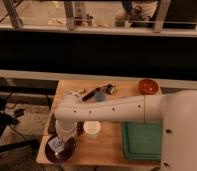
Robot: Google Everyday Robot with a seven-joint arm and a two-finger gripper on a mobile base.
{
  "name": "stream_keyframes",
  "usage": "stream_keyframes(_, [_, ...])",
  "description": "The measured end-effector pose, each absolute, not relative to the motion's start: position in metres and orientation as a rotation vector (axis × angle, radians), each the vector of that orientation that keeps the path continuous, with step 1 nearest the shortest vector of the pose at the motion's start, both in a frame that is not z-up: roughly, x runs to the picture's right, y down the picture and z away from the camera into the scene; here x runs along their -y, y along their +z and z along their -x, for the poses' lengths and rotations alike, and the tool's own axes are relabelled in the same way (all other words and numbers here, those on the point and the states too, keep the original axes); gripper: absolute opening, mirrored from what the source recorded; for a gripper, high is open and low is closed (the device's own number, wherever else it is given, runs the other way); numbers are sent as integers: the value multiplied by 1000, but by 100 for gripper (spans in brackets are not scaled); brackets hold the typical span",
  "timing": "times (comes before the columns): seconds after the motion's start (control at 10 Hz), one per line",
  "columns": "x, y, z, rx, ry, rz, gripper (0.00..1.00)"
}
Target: Wipe purple bowl with towel
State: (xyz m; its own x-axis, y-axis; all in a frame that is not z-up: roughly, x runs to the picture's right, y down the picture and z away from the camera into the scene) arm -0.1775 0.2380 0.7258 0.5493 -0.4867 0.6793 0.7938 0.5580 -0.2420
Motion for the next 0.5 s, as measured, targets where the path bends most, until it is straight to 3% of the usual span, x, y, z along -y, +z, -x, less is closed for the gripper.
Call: stream_keyframes(0.5, [-244,736,212,644,-847,576,11])
